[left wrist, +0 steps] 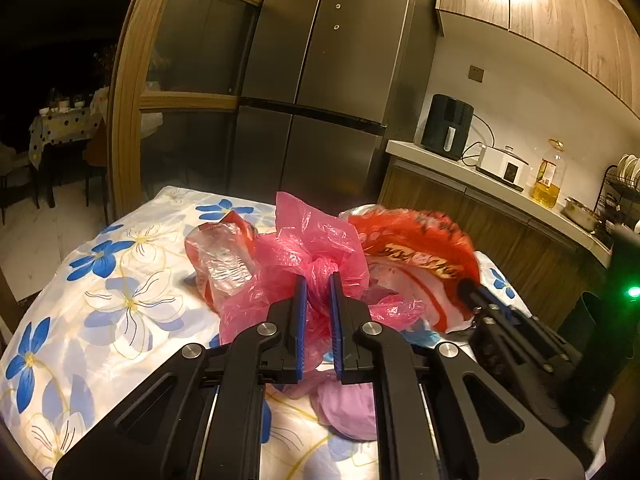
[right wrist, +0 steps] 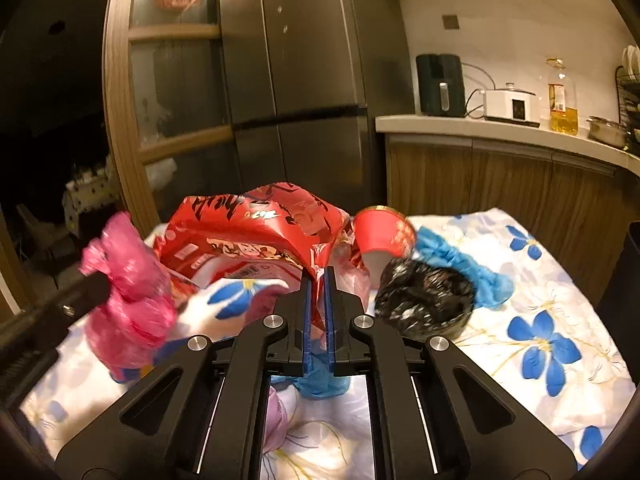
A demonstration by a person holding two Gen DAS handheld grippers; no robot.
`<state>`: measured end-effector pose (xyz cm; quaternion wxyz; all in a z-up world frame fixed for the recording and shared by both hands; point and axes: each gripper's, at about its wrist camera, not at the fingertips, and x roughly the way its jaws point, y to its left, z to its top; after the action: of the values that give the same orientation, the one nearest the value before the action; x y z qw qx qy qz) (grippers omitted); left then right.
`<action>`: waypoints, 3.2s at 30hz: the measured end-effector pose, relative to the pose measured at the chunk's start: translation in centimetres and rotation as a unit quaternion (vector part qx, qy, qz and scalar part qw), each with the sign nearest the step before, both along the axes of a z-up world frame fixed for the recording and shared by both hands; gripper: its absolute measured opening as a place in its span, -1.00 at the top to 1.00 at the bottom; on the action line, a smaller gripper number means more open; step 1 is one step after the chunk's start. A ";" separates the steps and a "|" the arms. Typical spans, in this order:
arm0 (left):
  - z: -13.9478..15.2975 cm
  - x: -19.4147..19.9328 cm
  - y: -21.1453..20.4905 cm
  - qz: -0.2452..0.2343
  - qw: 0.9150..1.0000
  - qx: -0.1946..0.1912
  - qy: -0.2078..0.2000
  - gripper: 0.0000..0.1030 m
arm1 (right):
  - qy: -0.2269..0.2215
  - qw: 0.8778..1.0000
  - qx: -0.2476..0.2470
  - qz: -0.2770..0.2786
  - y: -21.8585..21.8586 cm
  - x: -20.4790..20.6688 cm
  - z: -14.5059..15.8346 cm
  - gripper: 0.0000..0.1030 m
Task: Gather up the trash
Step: 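Grasp the pink bag with the left tool while the right tool grasps the red snack bag, then carry the pink bag and red snack bag over the black bin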
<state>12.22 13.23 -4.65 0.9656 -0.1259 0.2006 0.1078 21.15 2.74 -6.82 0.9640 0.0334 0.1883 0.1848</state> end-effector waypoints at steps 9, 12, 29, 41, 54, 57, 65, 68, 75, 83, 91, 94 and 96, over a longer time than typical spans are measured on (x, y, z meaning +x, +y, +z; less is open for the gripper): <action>1.5 -1.0 -2.8 -0.018 1.000 0.010 -0.016 0.80 | -0.029 0.999 0.026 -0.034 -4.8 -3.2 2.7 0.92; 1.9 -1.5 -4.1 -0.028 0.999 0.014 -0.022 0.80 | -0.036 0.998 0.032 -0.049 -6.8 -4.2 3.4 0.92; 3.4 -1.4 -13.6 -0.109 0.993 0.032 -0.037 0.80 | -0.054 0.989 0.046 -0.131 -17.5 -8.4 4.7 0.93; 4.1 0.1 -20.3 -0.164 0.984 0.048 -0.047 0.80 | -0.062 0.978 0.053 -0.193 -23.9 -9.5 5.0 0.93; 4.5 2.3 -27.0 -0.221 0.972 0.058 -0.051 0.80 | -0.066 0.963 0.058 -0.254 -29.8 -9.9 4.8 0.93; 4.6 2.8 -28.5 -0.232 0.969 0.061 -0.052 0.80 | -0.069 0.958 0.059 -0.270 -31.2 -9.9 4.9 0.93; 4.7 4.4 -32.0 -0.260 0.962 0.066 -0.050 0.80 | -0.071 0.945 0.065 -0.312 -34.8 -9.7 4.9 0.94; 4.8 5.0 -33.3 -0.269 0.959 0.068 -0.052 0.80 | -0.072 0.939 0.067 -0.328 -36.3 -9.5 5.0 0.94; 4.9 6.7 -36.5 -0.293 0.952 0.066 -0.056 0.80 | -0.071 0.927 0.078 -0.359 -39.5 -8.7 5.2 0.93; 4.7 8.5 -39.9 -0.318 0.944 0.067 -0.062 0.80 | -0.065 0.923 0.089 -0.368 -41.4 -7.2 5.1 0.93; 4.4 10.0 -41.8 -0.332 0.939 0.065 -0.064 0.79 | -0.062 0.924 0.087 -0.367 -41.9 -5.7 5.0 0.93; 4.2 10.6 -42.1 -0.336 0.938 0.060 -0.060 0.79 | -0.060 0.923 0.088 -0.369 -42.1 -5.4 4.9 0.93; 4.0 10.9 -42.3 -0.339 0.937 0.059 -0.058 0.79 | -0.056 0.924 0.087 -0.369 -42.2 -5.1 4.8 0.93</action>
<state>23.16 -29.07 -0.60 0.9604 0.0007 0.1682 -0.2221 16.08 -39.50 -2.05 0.9663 0.1741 0.0910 -0.1666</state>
